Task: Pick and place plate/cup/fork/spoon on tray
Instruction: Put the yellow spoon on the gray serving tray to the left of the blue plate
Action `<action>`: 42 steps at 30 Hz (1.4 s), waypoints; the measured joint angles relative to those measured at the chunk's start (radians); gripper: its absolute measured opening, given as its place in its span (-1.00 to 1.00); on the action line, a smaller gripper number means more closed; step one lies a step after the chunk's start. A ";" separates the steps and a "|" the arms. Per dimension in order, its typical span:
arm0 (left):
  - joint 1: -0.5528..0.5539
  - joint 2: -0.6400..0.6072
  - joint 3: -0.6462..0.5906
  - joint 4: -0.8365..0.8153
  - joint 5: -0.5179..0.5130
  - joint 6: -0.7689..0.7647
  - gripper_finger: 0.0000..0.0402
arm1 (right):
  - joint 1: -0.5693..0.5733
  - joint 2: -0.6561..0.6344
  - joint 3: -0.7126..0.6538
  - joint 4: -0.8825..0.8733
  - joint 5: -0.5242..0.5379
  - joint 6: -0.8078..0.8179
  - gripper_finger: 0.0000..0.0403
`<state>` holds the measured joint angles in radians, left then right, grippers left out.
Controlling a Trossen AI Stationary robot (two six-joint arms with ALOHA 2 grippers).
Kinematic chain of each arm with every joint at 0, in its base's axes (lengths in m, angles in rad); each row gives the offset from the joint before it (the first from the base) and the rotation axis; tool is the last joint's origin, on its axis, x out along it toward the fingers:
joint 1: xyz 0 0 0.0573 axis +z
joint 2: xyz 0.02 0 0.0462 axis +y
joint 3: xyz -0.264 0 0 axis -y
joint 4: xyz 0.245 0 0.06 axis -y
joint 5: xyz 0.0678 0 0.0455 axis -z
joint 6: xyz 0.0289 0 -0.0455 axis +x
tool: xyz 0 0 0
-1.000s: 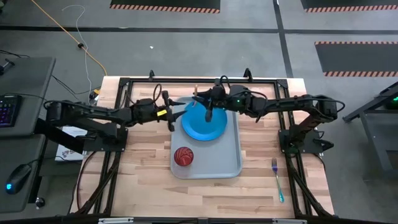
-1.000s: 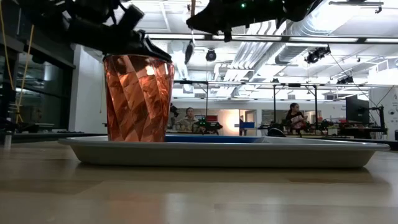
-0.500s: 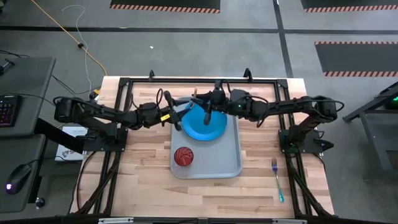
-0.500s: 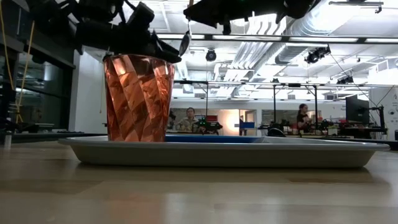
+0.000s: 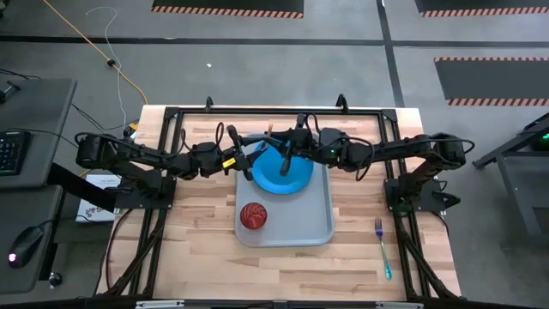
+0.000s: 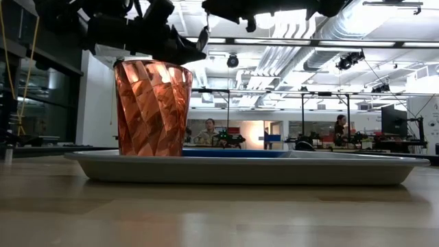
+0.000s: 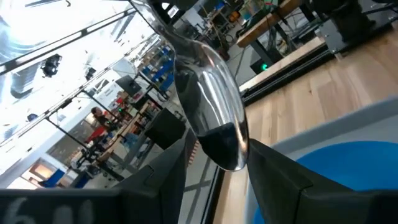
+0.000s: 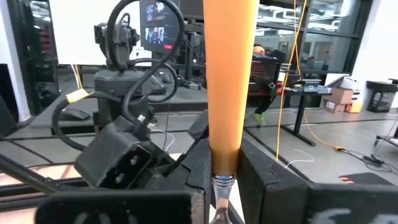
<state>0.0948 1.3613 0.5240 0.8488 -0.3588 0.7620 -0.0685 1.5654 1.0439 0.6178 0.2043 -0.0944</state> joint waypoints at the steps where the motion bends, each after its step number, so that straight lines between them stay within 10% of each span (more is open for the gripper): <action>1: 0.000 0.000 0.000 0.005 -0.001 -0.003 -0.23 | -0.001 0.000 0.000 0.000 0.001 0.000 -0.85; 20: 0.000 0.001 -0.002 0.003 -0.032 -0.051 -0.95 | -0.001 0.000 0.002 -0.039 0.003 -0.004 -0.75; 42: 0.001 -0.008 0.000 -0.176 -0.761 0.329 -0.99 | 0.000 -0.114 0.000 -0.495 0.155 -0.011 -0.03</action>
<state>0.0959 1.3529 0.5240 0.6725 -1.1202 1.0915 -0.0685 1.4513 1.0439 0.1226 0.3588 -0.1059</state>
